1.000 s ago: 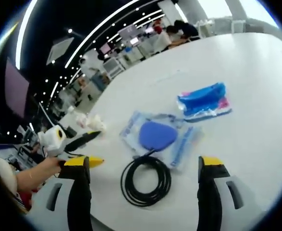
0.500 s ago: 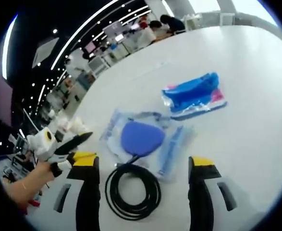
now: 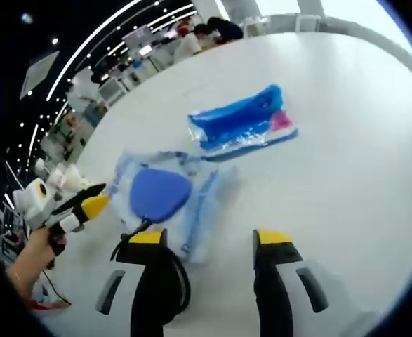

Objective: Arrange the tabletop items into an orderly group along one side of the table until the central work area is clear of visible clutter.

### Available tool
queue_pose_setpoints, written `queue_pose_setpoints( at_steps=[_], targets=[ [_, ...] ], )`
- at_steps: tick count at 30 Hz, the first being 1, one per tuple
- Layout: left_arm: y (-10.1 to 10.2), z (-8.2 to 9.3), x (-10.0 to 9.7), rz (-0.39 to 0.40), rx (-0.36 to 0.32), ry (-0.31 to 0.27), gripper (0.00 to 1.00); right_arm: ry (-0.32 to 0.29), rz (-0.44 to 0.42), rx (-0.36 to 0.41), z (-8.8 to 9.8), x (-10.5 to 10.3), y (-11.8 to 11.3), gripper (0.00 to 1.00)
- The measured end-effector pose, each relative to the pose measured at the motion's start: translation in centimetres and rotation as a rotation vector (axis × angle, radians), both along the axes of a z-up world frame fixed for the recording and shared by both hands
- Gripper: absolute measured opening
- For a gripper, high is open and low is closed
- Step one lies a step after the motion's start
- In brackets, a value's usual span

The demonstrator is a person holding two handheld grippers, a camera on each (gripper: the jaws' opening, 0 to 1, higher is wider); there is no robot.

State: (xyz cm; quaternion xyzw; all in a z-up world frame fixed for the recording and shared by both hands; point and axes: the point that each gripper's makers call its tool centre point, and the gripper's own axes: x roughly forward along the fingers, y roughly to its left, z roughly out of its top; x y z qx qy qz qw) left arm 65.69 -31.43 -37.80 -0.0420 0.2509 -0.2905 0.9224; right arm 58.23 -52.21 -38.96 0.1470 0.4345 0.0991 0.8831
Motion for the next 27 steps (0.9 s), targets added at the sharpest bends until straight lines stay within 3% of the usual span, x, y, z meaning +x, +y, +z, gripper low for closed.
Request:
queue_pose_setpoints(
  at_steps=[4, 7, 12, 13, 15, 20, 25, 27],
  targets=[
    [-0.7, -0.2, 0.2, -0.006, -0.018, 0.015, 0.39, 0.002, 0.0, 0.037, -0.1, -0.2, 0.3, 0.33],
    [-1.1, -0.5, 0.2, -0.02, -0.016, 0.027, 0.35, -0.014, 0.011, 0.064, -0.1, 0.2, 1.1, 0.3],
    [-1.3, -1.2, 0.1, -0.033, 0.007, 0.055, 0.27, -0.012, 0.03, 0.058, -0.4, 0.1, 2.1, 0.18],
    [-1.3, -1.0, 0.2, -0.033, 0.01, 0.041, 0.24, -0.013, 0.033, 0.056, -0.3, 0.1, 2.1, 0.15],
    [-1.3, -1.2, 0.0, -0.023, 0.001, 0.07, 0.17, -0.011, 0.037, 0.046, -0.5, 0.1, 2.1, 0.1],
    [-1.4, -1.1, 0.0, -0.015, 0.004, 0.079, 0.15, -0.015, 0.042, 0.045, -0.5, 0.2, 2.2, 0.08],
    [-1.1, 0.1, 0.2, -0.005, -0.02, 0.07, 0.02, -0.021, 0.048, 0.048, -0.2, 0.2, 2.4, 0.06],
    [-1.1, -0.1, -0.2, -0.028, 0.02, 0.076, 0.01, -0.025, 0.061, 0.048, -0.1, 0.2, 2.5, 0.05]
  ],
)
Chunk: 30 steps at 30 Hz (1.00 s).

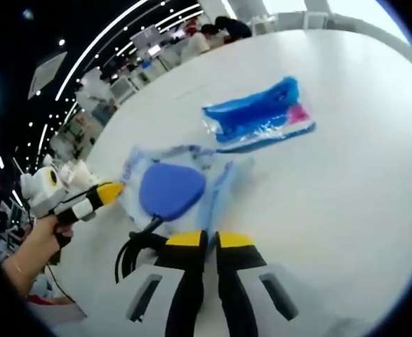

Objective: Arrange the tabletop items into an orderly group along one side of the table until the central work area is clear of visible clutter.

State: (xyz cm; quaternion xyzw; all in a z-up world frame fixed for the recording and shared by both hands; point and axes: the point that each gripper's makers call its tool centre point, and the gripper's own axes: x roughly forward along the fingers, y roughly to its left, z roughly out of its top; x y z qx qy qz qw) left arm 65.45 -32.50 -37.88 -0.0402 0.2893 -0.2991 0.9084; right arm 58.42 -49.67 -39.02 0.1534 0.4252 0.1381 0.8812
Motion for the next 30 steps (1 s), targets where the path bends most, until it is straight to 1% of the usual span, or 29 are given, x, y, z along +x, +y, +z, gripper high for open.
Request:
queue_pose_setpoints(
  at_steps=[1, 3, 6, 9, 11, 13, 16, 17, 20, 24, 25, 26, 30],
  targets=[
    [0.1, 0.0, -0.2, -0.007, 0.021, -0.007, 0.01, -0.002, 0.006, 0.0, 0.1, 0.0, 0.1, 0.05],
    [0.2, 0.3, -0.6, -0.011, 0.032, -0.009, 0.01, -0.006, 0.022, 0.0, 0.3, -0.1, 0.4, 0.04],
    [0.5, 0.7, -1.0, -0.024, 0.052, -0.017, 0.0, -0.016, 0.06, -0.027, 0.6, -0.2, 0.8, 0.03],
    [0.9, 1.3, -1.2, -0.027, 0.068, -0.034, 0.0, -0.03, 0.071, -0.033, 1.1, -0.2, 0.9, 0.03],
    [1.0, 1.6, -1.3, -0.024, 0.069, -0.036, 0.0, -0.049, 0.085, -0.041, 1.6, -0.1, 1.1, 0.02],
    [1.3, 2.3, -1.5, -0.02, 0.074, -0.044, 0.0, -0.084, 0.121, -0.081, 2.0, 0.2, 1.2, 0.02],
    [1.8, 3.2, -1.8, -0.024, 0.099, -0.075, 0.0, -0.12, 0.142, -0.102, 2.9, 0.4, 1.8, 0.02],
    [2.0, 3.4, -1.8, -0.019, 0.099, -0.078, 0.0, -0.145, 0.162, -0.122, 3.3, 0.7, 1.9, 0.02],
    [2.6, 4.5, -2.0, 0.006, 0.09, -0.1, 0.0, -0.171, 0.166, -0.123, 3.9, 0.8, 2.3, 0.02],
    [3.3, 5.6, -2.7, 0.009, 0.117, -0.141, 0.01, -0.225, 0.199, -0.123, 4.9, 1.1, 2.9, 0.01],
    [3.5, 5.8, -2.8, 0.012, 0.118, -0.145, 0.01, -0.233, 0.2, -0.12, 5.1, 1.2, 3.1, 0.01],
    [3.7, 6.0, -3.0, 0.017, 0.118, -0.149, 0.01, -0.255, 0.203, -0.117, 5.5, 1.4, 3.3, 0.01],
    [4.5, 6.6, -3.2, 0.042, 0.107, -0.161, 0.0, -0.281, 0.209, -0.115, 6.1, 1.7, 3.8, 0.01]
  ],
)
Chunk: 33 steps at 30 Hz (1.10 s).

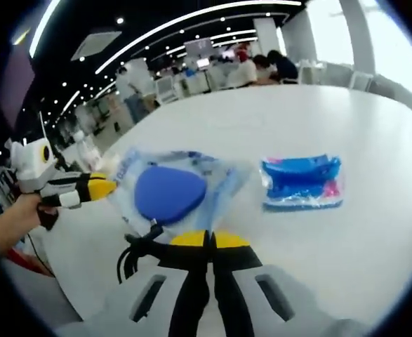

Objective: Arrange the tabletop items into an orderly group along one side of the table until the central work area is clear of visible clutter.

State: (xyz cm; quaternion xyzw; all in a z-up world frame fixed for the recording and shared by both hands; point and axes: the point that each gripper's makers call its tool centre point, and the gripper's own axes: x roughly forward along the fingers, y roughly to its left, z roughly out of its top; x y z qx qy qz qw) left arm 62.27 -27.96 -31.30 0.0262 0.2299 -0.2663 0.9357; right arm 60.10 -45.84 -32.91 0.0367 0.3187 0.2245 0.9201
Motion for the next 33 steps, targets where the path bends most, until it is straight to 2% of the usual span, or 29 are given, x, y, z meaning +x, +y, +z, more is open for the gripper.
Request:
queue_pose_setpoints(
  at_steps=[10, 13, 15, 17, 19, 25, 31, 33],
  targets=[
    [0.7, 0.6, 0.2, 0.047, -0.008, -0.003, 0.0, -0.039, 0.026, -0.009, 1.8, 1.9, 0.7, 0.01],
    [1.2, 0.7, 0.5, 0.077, 0.009, -0.014, 0.0, -0.058, 0.029, -0.02, 2.4, 2.7, 0.9, 0.01],
    [1.0, 1.1, 0.7, 0.084, -0.022, -0.015, 0.0, -0.063, 0.038, -0.01, 2.8, 3.2, 1.1, 0.01],
    [1.1, 1.1, 0.9, 0.088, 0.002, -0.025, 0.0, -0.069, 0.06, -0.035, 2.9, 3.6, 1.3, 0.01],
    [1.2, 1.1, 1.0, 0.092, 0.007, -0.022, 0.0, -0.065, 0.062, -0.029, 3.0, 4.0, 1.5, 0.01],
    [1.5, 0.9, 1.3, 0.136, -0.015, -0.008, 0.0, -0.048, 0.078, -0.042, 2.4, 5.1, 1.7, 0.01],
    [2.3, 0.4, 1.8, 0.175, 0.008, -0.003, 0.0, -0.042, 0.104, -0.066, 2.1, 6.3, 2.3, 0.01],
    [2.6, 0.4, 2.1, 0.189, -0.003, -0.001, 0.0, -0.039, 0.109, -0.064, 2.1, 7.0, 2.6, 0.01]
  ],
)
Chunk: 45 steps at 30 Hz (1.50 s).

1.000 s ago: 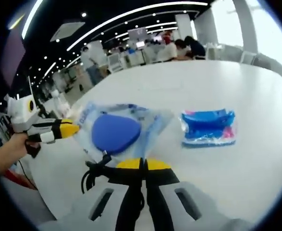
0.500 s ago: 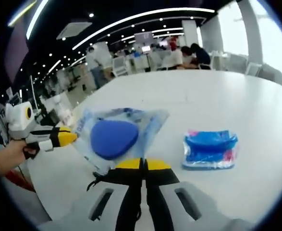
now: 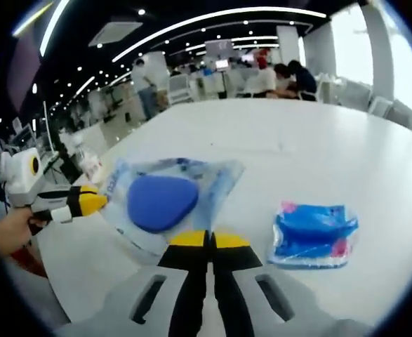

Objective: Arrange the tabletop items into an orderly group along one side of the table until the central work area is clear of visible clutter.

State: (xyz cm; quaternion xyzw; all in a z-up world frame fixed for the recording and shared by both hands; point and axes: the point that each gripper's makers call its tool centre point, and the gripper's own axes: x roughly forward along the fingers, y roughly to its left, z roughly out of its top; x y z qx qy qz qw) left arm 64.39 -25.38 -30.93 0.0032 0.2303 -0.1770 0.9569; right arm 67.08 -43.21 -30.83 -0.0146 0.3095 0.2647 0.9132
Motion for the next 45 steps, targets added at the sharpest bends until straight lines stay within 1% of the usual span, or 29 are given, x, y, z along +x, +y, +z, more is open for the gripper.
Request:
queue_pose_setpoints(
  at_steps=[2, 8, 12, 18, 21, 22, 23, 24, 26, 30, 34, 36, 41, 45],
  targets=[
    [0.1, -0.3, 0.3, 0.011, -0.009, 0.006, 0.0, 0.011, 0.006, -0.013, -0.4, 0.4, 0.2, 0.01],
    [0.6, -1.3, 1.1, 0.04, 0.001, 0.022, 0.0, 0.026, 0.017, -0.028, -1.3, 1.2, 0.7, 0.01],
    [0.8, -2.2, 1.4, 0.056, 0.006, 0.045, 0.0, 0.058, 0.008, -0.031, -2.4, 1.6, 0.8, 0.01],
    [1.0, -3.6, 1.8, 0.071, 0.024, 0.071, 0.0, 0.083, 0.01, -0.046, -3.8, 2.0, 1.1, 0.01],
    [0.9, -4.0, 2.1, 0.08, 0.017, 0.072, 0.0, 0.098, -0.008, -0.053, -4.5, 2.4, 0.9, 0.01],
    [0.8, -4.1, 2.2, 0.079, 0.022, 0.065, 0.0, 0.102, -0.017, -0.057, -4.7, 2.5, 0.8, 0.01],
    [0.9, -4.3, 2.4, 0.069, 0.051, 0.05, 0.0, 0.108, -0.019, -0.055, -4.9, 2.6, 0.8, 0.02],
    [0.9, -4.5, 2.4, 0.074, 0.05, 0.057, 0.0, 0.114, -0.021, -0.049, -5.0, 2.6, 0.9, 0.02],
    [0.8, -4.9, 2.6, 0.078, 0.036, 0.07, 0.0, 0.113, -0.018, -0.067, -5.4, 2.8, 0.9, 0.02],
    [0.9, -5.5, 2.7, 0.078, 0.04, 0.077, 0.0, 0.133, -0.02, -0.075, -6.1, 2.7, 0.7, 0.02],
    [0.9, -6.0, 2.9, 0.089, 0.038, 0.087, 0.0, 0.134, -0.019, -0.081, -6.6, 2.7, 0.8, 0.02],
    [1.0, -6.4, 2.8, 0.105, 0.027, 0.106, 0.0, 0.14, -0.019, -0.088, -6.9, 2.8, 0.8, 0.02],
    [1.0, -6.9, 2.8, 0.112, 0.042, 0.093, 0.0, 0.14, -0.031, -0.108, -7.4, 2.8, 0.5, 0.02],
    [1.1, -7.0, 2.8, 0.122, 0.026, 0.102, 0.0, 0.139, -0.026, -0.131, -7.7, 2.9, 0.3, 0.03]
  ],
)
